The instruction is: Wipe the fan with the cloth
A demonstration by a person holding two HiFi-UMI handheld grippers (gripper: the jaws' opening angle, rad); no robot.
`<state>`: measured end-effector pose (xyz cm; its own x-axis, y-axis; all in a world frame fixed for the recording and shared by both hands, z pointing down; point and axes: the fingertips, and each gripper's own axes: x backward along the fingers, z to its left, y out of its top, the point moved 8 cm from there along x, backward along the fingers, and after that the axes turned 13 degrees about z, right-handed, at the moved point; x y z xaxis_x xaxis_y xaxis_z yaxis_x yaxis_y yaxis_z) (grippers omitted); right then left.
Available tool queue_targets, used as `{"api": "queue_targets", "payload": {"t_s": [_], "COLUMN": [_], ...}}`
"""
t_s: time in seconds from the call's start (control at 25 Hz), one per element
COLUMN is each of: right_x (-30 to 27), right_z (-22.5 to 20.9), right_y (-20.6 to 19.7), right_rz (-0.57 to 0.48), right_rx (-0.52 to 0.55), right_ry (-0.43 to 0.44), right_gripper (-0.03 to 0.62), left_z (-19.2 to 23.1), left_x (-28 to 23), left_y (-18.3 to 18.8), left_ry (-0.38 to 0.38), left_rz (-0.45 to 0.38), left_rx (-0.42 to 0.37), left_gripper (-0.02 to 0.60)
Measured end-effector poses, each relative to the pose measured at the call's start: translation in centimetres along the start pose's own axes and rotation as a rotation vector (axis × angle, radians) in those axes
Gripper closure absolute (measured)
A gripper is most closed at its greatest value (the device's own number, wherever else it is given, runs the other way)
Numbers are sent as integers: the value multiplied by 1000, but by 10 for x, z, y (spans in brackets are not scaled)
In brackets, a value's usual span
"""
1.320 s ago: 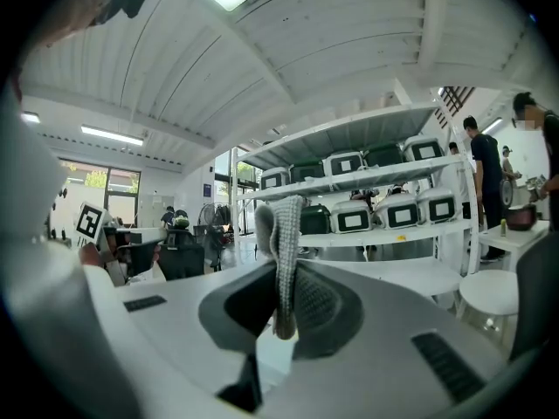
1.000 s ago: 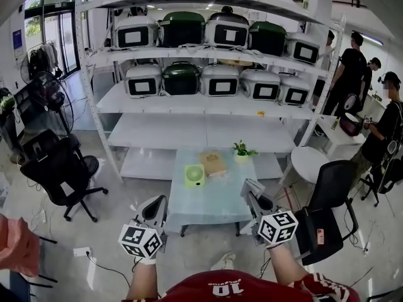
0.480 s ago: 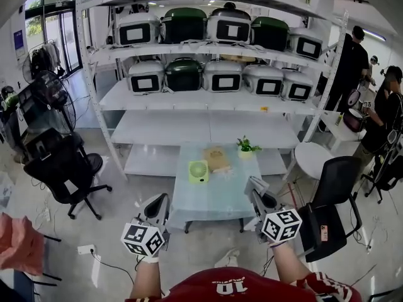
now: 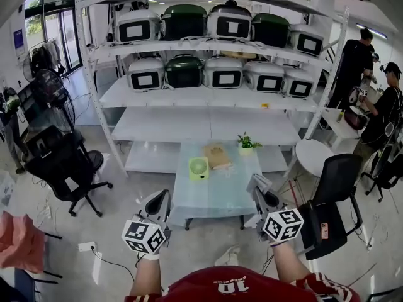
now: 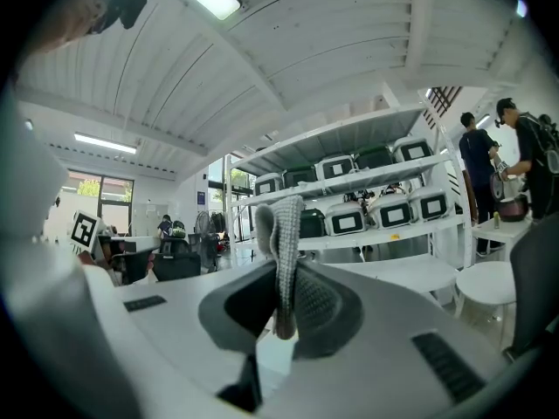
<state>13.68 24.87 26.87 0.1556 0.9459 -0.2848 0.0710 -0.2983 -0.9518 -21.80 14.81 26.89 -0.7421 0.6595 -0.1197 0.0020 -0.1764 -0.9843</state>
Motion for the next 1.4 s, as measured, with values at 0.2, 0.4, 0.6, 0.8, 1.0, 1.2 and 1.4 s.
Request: {"api": "queue_targets", "payload": {"t_s": [0.2,0.4,0.6,0.8,1.0,1.2,1.4], "right_x": [3,2,3,2,1,-1,-1], "right_z": [-1,-2,-3,-4,-3,0,1], "right_y": [-3,-3,-3,-2,-4,-1,-2], "right_rz": [-7,-6,-9,-7,0,1,3], "right_rx": [-5,-7,1,0,-5,2,8], "right_ry": [-20,-22,-28,-24,-17,-10,-8], "right_gripper": [568,569,572,572,572,572,572], "left_z": [-1,-3,-4,-4,-3,-1,-1], "left_x": [0,-5,-7,-8,-3,-1,-1], "left_y": [-3,-2,-5,-4,-6,-4,-5], "left_ry": [2,-9,-17,-19,-13,-13,-13], "left_rz": [12,21,26,27,29,22,18], "left_rx": [-7,-7,-7,-8,-2,4,5], "left_gripper": [577,577,577,577,577,577,577]}}
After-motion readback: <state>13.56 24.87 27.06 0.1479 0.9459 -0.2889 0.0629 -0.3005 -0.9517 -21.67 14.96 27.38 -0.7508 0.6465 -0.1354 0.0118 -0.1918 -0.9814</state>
